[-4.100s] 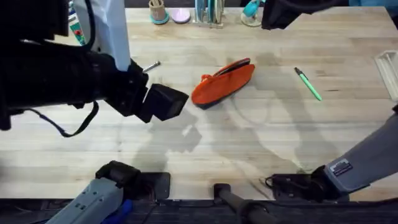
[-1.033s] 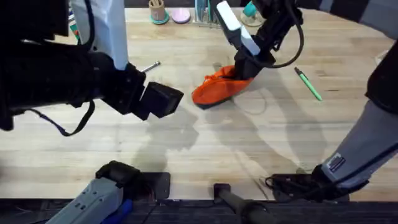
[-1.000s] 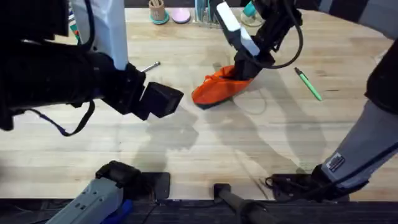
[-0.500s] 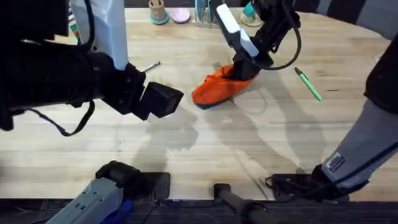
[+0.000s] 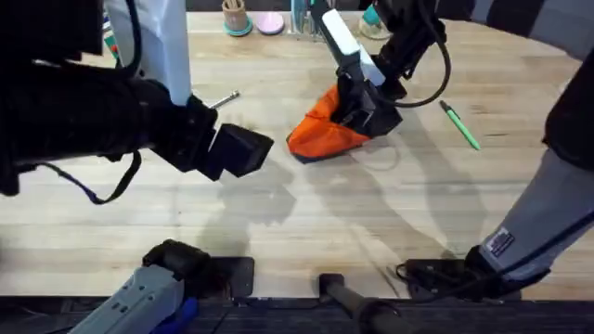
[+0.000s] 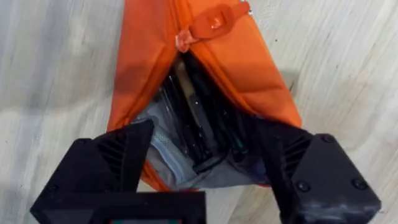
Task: Unzip the bag, pick up the pens from the table one at a time and place them inside, then zip the bag closed.
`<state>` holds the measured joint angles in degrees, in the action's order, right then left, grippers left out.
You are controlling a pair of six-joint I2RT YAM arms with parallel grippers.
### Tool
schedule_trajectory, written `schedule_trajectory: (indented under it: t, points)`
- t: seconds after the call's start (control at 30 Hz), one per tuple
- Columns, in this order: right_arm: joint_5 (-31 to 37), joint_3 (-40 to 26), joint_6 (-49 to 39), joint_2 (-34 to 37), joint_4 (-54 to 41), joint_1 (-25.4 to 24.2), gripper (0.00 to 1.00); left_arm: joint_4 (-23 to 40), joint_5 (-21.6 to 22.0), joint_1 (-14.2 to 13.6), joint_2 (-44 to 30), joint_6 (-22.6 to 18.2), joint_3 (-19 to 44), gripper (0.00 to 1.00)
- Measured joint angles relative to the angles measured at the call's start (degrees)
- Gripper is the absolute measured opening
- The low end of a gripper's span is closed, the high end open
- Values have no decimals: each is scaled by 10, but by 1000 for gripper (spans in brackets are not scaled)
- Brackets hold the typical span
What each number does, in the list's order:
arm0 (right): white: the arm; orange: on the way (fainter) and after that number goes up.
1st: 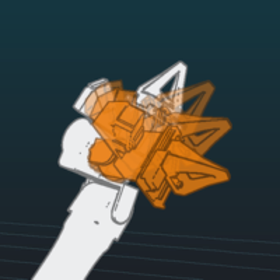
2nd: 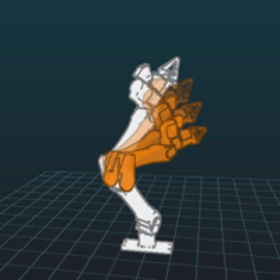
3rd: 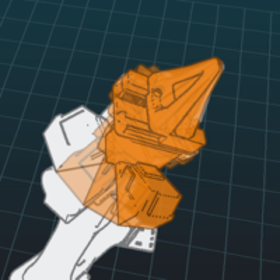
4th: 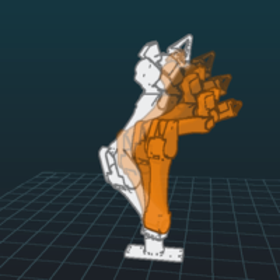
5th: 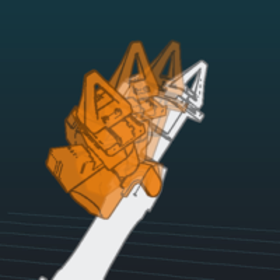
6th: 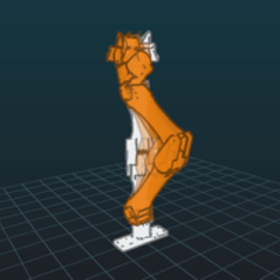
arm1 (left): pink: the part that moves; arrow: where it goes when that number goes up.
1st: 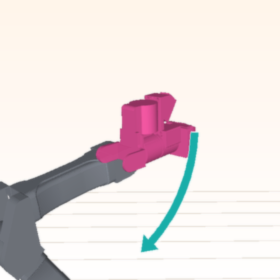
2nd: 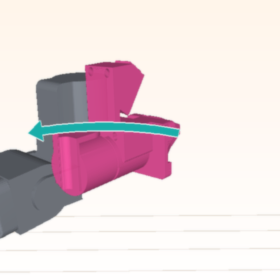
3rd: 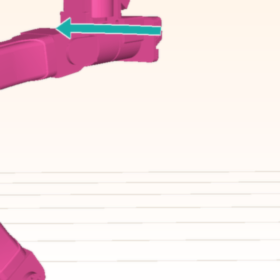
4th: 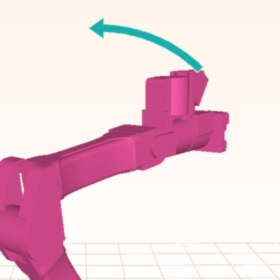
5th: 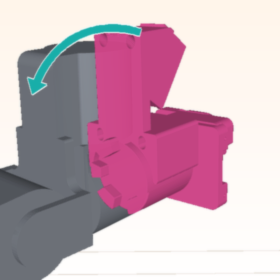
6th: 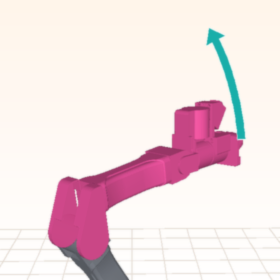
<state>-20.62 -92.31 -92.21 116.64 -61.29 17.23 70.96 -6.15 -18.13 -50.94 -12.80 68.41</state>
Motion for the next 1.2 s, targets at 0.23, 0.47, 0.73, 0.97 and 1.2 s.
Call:
schedule_trajectory:
  t: [0.23, 0.47, 0.73, 0.97, 1.2]
  points:
    - [0, 0, 0, 0, 0, 0, 995, 4, 0, 0, 0, 0, 0, 995]
    - [0, 0, 0, 0, 0, 0, 995, 4, 0, 0, 0, 0, 0, 994]
    - [0, 0, 0, 0, -2, 0, 996, 4, 0, 0, 0, 0, 0, 995]
    - [3, 3, 19, -11, -5, 1, 996, 4, 0, 0, 0, 0, 0, 995]
    - [7, 6, 61, -57, -9, 2, 996, 4, 0, 0, 0, 0, 0, 995]
